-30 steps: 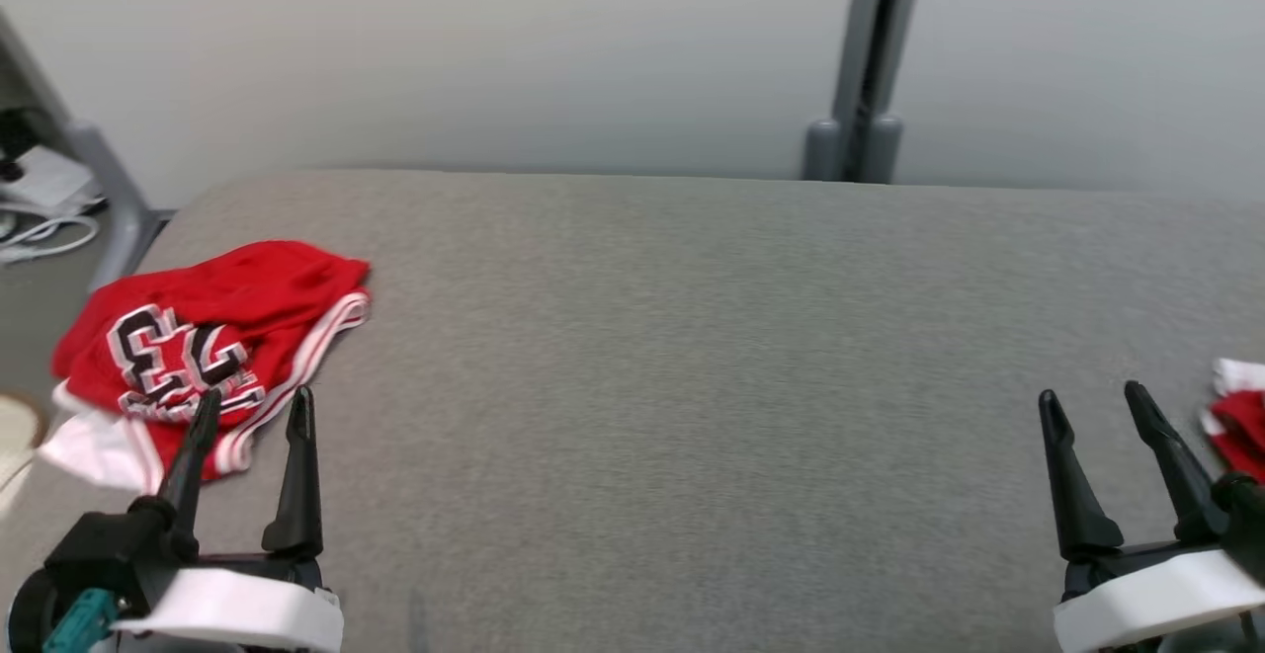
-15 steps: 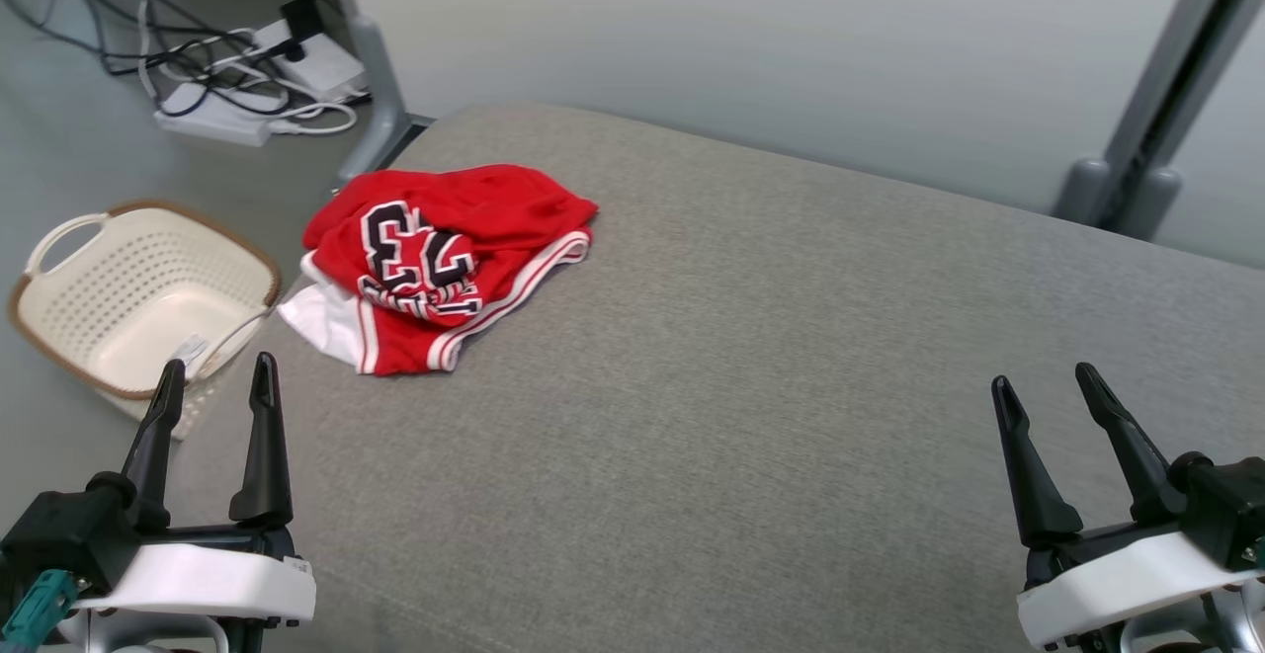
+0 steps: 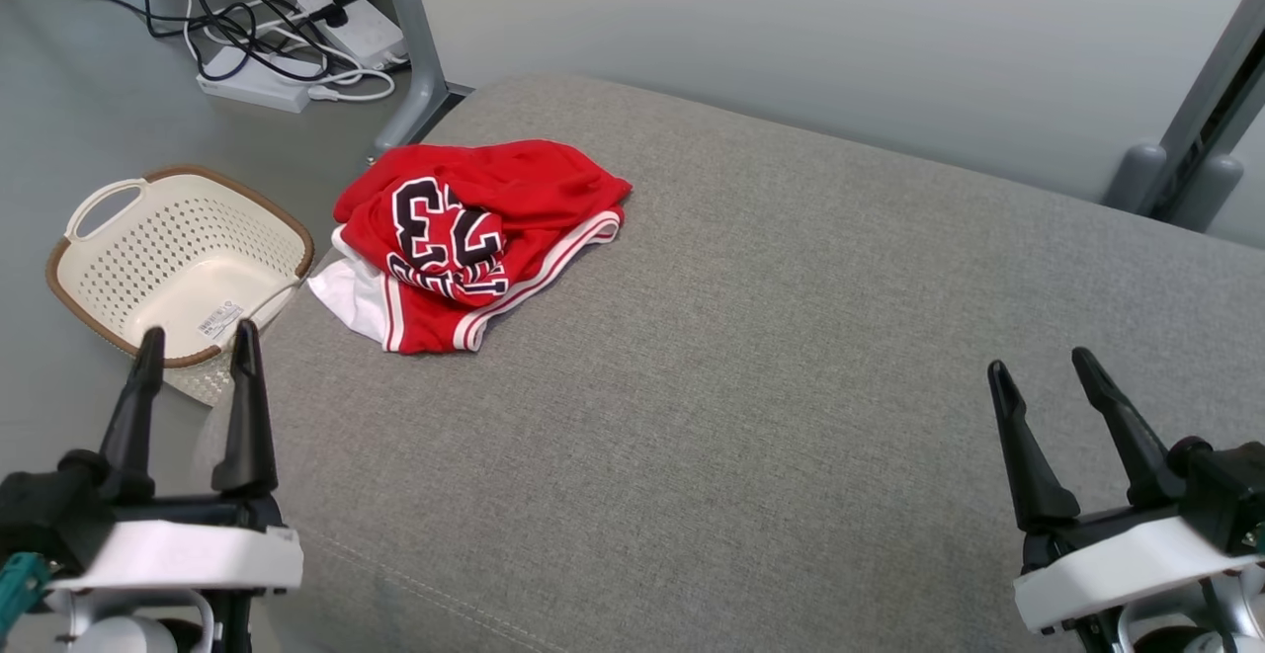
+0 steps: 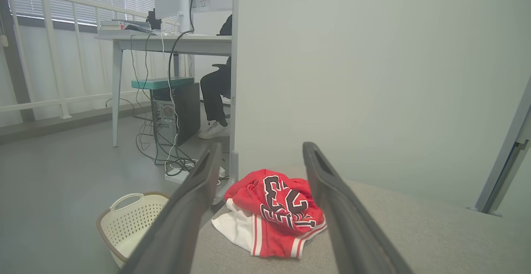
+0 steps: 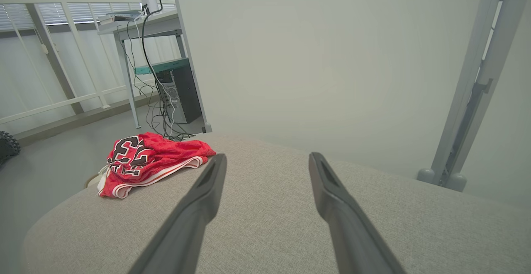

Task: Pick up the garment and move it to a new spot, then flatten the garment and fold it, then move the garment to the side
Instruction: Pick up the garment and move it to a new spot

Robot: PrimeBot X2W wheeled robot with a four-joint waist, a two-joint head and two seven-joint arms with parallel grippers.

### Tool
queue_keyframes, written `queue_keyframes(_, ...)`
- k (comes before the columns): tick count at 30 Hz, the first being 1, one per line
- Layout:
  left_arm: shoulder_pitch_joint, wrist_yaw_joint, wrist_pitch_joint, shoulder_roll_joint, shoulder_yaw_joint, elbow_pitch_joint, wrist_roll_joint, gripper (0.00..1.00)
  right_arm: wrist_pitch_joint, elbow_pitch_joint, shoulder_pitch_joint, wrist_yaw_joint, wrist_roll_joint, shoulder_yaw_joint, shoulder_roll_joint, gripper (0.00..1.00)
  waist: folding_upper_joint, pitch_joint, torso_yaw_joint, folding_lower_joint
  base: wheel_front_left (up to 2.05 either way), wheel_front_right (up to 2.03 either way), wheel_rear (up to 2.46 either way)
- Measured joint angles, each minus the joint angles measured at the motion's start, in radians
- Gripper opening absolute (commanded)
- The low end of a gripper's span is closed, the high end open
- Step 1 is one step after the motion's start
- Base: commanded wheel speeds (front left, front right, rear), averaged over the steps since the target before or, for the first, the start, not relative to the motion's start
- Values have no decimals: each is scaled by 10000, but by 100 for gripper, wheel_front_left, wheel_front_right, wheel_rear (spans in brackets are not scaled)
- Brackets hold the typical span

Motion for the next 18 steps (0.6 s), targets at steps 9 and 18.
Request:
queue_keyframes(9, -1909, -548, -82, -326, 838, 399, 182, 100, 221, -309, -625, 0, -136, 59, -128, 100, 0, 843, -577, 0, 0, 0, 0)
queue_keyframes(18, -4443, -1948, -81, -570, 1041, 4136, 75, 100, 357, -506, -1330, 0, -226, 286, -324, 100, 0, 2034, -1490, 0, 0, 0, 0)
